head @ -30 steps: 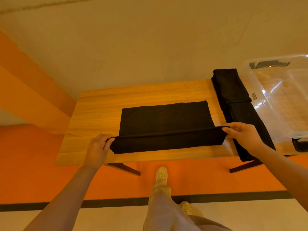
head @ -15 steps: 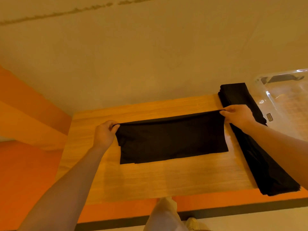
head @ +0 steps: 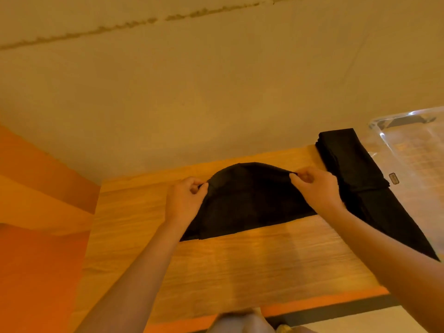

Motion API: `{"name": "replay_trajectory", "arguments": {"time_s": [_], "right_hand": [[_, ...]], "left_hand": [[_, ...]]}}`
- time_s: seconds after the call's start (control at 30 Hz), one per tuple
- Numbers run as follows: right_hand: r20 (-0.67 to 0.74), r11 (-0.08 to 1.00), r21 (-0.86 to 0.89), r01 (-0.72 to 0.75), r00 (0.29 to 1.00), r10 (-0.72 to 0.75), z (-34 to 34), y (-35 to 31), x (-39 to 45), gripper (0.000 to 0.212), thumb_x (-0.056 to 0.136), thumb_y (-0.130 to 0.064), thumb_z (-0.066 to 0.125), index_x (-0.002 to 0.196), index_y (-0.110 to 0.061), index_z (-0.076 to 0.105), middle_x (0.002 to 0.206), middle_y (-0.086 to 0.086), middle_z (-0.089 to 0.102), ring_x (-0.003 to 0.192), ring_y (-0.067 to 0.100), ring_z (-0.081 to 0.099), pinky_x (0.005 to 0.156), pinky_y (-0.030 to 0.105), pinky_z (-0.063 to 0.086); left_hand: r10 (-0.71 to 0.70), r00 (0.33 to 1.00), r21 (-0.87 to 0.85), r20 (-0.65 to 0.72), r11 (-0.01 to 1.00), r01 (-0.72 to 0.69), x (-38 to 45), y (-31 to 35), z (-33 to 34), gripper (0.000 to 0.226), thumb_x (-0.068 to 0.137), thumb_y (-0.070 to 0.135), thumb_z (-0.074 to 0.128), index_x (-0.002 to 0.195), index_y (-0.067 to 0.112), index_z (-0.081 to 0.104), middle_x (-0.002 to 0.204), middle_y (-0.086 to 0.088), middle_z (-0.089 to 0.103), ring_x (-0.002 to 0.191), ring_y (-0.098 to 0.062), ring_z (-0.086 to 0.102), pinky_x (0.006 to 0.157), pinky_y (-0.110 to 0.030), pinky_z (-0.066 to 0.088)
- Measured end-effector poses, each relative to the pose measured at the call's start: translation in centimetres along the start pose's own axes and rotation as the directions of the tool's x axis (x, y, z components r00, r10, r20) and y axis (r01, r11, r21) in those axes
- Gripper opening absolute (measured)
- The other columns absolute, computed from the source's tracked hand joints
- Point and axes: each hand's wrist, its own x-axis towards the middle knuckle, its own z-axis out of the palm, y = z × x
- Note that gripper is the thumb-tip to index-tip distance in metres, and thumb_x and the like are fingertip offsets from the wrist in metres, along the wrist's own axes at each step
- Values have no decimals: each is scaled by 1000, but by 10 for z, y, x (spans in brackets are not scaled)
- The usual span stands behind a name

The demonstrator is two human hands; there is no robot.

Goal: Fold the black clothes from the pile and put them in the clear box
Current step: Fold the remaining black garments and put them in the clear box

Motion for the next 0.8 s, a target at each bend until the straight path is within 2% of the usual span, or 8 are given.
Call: {"name": "replay_trajectory", "arguments": {"time_s": [0.07,0.13,0.37,0.57,0.7,0.8], "right_hand": [[44,995,96,2,999,-6,10,-10,-27,15,90,-31,64,100,-20,68,86,-10,67,81,4,62,68,19,51],[67,983,183,28,997,-41,23,-19,-50,14,89,-27,66,101,-22,69,88,-12,68,83,1,64,69,14,51],[64,921,384,73,992,-105,56,-28,-92,13,89,-20,65,101,-22,71,88,-15,69,85,-5,64,72,11,50],[59,912,395,108,988,-143,61,-16,-101,14,89,-20,65,101,-23,72,95,-11,69,89,-1,65,75,15,53],[64,927,348,138,983,-170,59,-4,-105,17,89,-21,65,104,-18,73,98,-13,67,91,-2,63,78,17,53],[105,935,323,145,976,-188,56,0,-106,21,89,-19,64,109,-18,71,104,-14,63,94,-6,59,80,8,47]], "left_hand": [[31,999,-28,32,999,-30,-25,17,11,12,90,34,64,95,25,70,78,14,65,71,1,60,59,-10,43],[37,998,-81,59,996,-32,-45,32,24,13,89,34,65,96,25,71,78,20,62,71,7,57,58,-6,42],[64,995,-226,71,973,-46,-83,61,50,18,93,24,61,107,18,71,76,26,56,69,16,55,67,-2,44],[29,997,-248,70,969,-11,-102,63,56,21,95,19,57,112,17,68,78,29,54,69,18,55,66,-1,43],[-9,998,-199,60,980,21,-109,65,61,24,97,23,54,117,18,65,99,13,67,81,7,56,69,-2,43],[-36,995,-195,95,979,54,-113,66,64,25,99,23,50,120,18,63,94,18,58,87,3,55,83,-13,48]]}}
